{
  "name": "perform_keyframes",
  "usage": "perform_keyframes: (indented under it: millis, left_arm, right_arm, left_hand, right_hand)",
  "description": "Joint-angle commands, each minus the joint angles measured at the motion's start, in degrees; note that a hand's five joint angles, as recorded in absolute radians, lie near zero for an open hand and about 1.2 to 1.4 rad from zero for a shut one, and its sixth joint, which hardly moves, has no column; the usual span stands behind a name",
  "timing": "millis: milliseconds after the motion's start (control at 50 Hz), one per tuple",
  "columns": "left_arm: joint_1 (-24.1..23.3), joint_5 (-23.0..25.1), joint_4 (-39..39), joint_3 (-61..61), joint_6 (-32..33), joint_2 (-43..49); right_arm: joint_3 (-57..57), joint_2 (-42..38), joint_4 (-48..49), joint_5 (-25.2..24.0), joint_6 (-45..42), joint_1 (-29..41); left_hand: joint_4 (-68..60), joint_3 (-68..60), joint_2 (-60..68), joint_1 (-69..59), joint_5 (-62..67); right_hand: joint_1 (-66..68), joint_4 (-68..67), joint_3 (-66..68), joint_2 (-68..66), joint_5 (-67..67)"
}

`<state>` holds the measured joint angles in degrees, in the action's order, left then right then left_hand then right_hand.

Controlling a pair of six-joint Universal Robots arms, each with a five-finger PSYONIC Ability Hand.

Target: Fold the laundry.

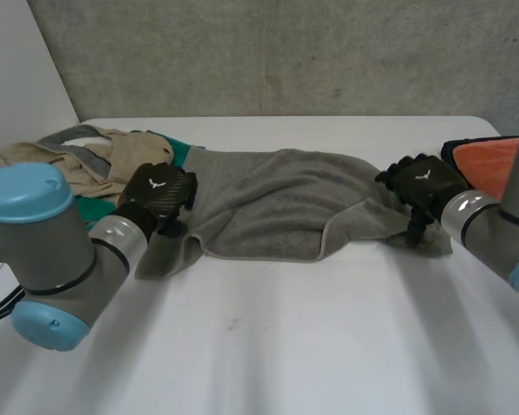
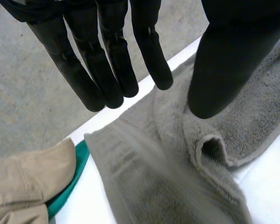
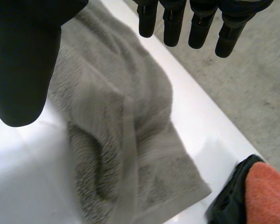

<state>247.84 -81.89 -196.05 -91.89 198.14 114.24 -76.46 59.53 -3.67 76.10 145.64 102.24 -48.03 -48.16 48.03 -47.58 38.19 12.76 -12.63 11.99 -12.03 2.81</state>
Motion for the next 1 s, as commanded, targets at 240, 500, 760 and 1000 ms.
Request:
perform_keyframes:
  millis: [240, 500, 760, 1000]
  left_arm:
    - [3.00, 3.49, 13.06, 8.57, -4.25, 8.36]
    - [0.98, 0.33, 19.22, 18.94, -6.89, 16.71]
    - [-2.36, -8.89, 21.33, 24.66, -2.76, 18.75]
    - [-0.08, -6.54, 21.41, 18.69, 6.99, -1.88]
  right_arm:
    - [23.01, -10.21, -16.09, -18.70, 1.67, 0.32]
    - [36.29, -24.63, -23.40, -17.30, -12.30, 4.89]
    - [39.81, -26.06, -22.17, -11.59, -14.42, 5.69]
    - [19.35, 2.14, -23.21, -8.24, -4.82, 0.16]
  left_hand:
    - [19.31, 19.44, -19.31, 18.86, -19.48]
    - [17.80, 17.94, -17.81, 17.35, -17.97]
    - [-31.97, -31.84, 31.97, -32.42, 31.81]
    - [-31.97, -31.84, 31.97, -32.42, 31.81]
  right_hand:
    - [16.41, -16.54, 17.17, -17.13, 16.36]
    - [17.43, -17.56, 18.19, -18.15, 17.38]
    - [67.24, -67.37, 68.01, -67.97, 67.19]
    - [67.24, -67.37, 68.01, -67.97, 67.19]
